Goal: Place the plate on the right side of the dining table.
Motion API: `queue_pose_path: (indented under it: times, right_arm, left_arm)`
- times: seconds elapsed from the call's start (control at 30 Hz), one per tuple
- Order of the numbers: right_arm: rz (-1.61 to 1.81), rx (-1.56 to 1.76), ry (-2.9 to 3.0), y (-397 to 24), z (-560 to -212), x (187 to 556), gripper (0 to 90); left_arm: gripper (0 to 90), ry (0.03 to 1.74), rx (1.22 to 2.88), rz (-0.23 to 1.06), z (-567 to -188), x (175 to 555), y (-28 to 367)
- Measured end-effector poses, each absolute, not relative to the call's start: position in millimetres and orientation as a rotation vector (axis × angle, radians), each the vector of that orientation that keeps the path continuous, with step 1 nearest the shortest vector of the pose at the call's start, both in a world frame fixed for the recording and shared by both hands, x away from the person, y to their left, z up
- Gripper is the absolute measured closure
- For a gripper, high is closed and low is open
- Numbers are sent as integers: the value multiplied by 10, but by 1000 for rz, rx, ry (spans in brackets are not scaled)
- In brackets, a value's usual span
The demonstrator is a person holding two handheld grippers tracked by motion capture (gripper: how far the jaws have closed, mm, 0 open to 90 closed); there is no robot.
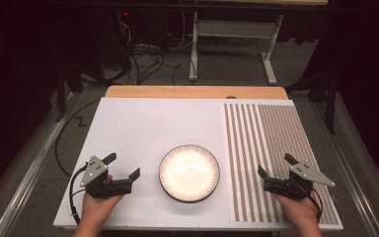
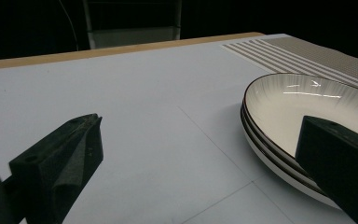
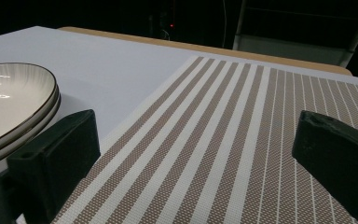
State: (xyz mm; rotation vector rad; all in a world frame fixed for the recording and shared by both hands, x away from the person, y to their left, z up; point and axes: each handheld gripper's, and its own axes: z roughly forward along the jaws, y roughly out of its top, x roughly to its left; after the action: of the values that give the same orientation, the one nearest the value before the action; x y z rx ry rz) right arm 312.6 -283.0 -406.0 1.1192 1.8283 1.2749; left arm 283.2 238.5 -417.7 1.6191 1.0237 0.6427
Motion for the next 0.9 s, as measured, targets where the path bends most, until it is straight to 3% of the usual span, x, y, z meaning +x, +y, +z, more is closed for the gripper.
queue_pose_path:
  times: [0.9]
  right_arm:
    - [1275, 948, 2003, -2054, -4096, 3177, 33]
  left_arm:
    - [26, 1020, 1608, 656, -4168, 2836, 2383]
